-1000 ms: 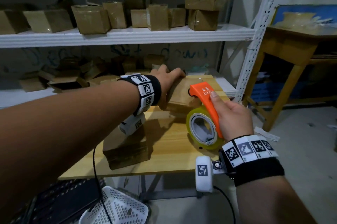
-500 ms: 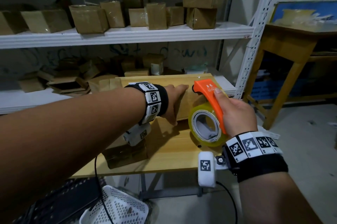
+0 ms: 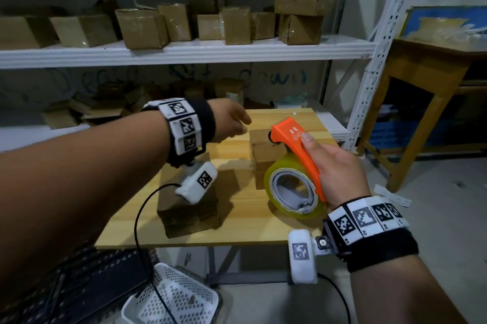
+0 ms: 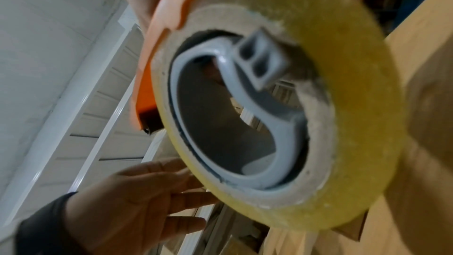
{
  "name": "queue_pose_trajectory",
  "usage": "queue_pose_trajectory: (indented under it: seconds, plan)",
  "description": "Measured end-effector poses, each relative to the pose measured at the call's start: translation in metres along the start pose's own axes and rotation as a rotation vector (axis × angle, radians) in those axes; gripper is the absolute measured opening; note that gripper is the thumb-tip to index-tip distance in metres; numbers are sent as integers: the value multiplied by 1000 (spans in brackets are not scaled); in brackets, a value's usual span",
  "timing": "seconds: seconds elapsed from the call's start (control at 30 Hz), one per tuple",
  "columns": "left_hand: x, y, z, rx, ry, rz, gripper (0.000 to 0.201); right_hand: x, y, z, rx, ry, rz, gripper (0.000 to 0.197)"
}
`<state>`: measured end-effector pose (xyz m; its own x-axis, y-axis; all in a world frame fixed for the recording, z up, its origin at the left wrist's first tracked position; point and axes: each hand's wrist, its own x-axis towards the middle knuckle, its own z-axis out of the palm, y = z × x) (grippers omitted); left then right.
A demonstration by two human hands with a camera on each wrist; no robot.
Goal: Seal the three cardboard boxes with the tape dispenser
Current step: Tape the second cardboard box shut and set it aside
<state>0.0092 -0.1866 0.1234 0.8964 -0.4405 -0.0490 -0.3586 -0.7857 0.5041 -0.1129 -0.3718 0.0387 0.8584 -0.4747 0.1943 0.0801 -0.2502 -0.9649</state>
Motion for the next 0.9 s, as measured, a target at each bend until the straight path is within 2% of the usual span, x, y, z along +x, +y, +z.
queue_pose_trajectory:
  seconds: [0.07, 0.13, 0.17, 0.23, 0.27, 0.3, 0.33, 0.4, 0.47, 0.6, 0.67, 0.73, 0.8, 0.83, 0.9]
  plan:
    - [-18, -11, -7, -339, 8, -73, 21, -4, -3, 9, 19, -39, -9, 64]
    - [-36, -26, -8, -580, -50, -139, 29, -9, -7, 20, 18, -73, -30, 53]
    - [-43, -35, -8, -617, -65, -150, 33, -12, -9, 26, 17, -98, -42, 48]
    - [-56, -53, -7, -475, 1, -133, 29, -18, -10, 37, 38, -137, -55, 44]
    - [-62, -62, -7, -312, 51, -121, 28, -19, -10, 41, 48, -142, -55, 45]
    - [-68, -72, -7, -156, 79, -128, 35, -20, -10, 44, 47, -146, -53, 47]
    - [-73, -82, -7, -48, 63, -154, 50, -21, -10, 47, 39, -154, -52, 49]
    - [-82, -98, -5, 84, -55, -191, 78, -24, -10, 51, 32, -192, -48, 53]
    - [-86, -112, -1, 206, -144, -150, 88, -27, -10, 53, 38, -256, -46, 49]
    - [-90, -125, -5, 163, -174, -83, 94, -30, -11, 58, 29, -341, -38, 44]
    - [-93, -130, -6, 119, -149, -66, 89, -31, -12, 61, 40, -356, -34, 42]
    - [-96, -131, -6, -87, -18, 8, 68, -33, -15, 63, 66, -367, -47, 40]
    - [-102, -123, -5, -492, 170, 95, 35, -34, -19, 65, 110, -372, -58, 37]
    - [-105, -116, -5, -687, 211, 94, 30, -34, -21, 65, 126, -374, -68, 36]
    - [-113, -104, -2, -960, 162, 22, 41, -35, -24, 67, 131, -381, -99, 34]
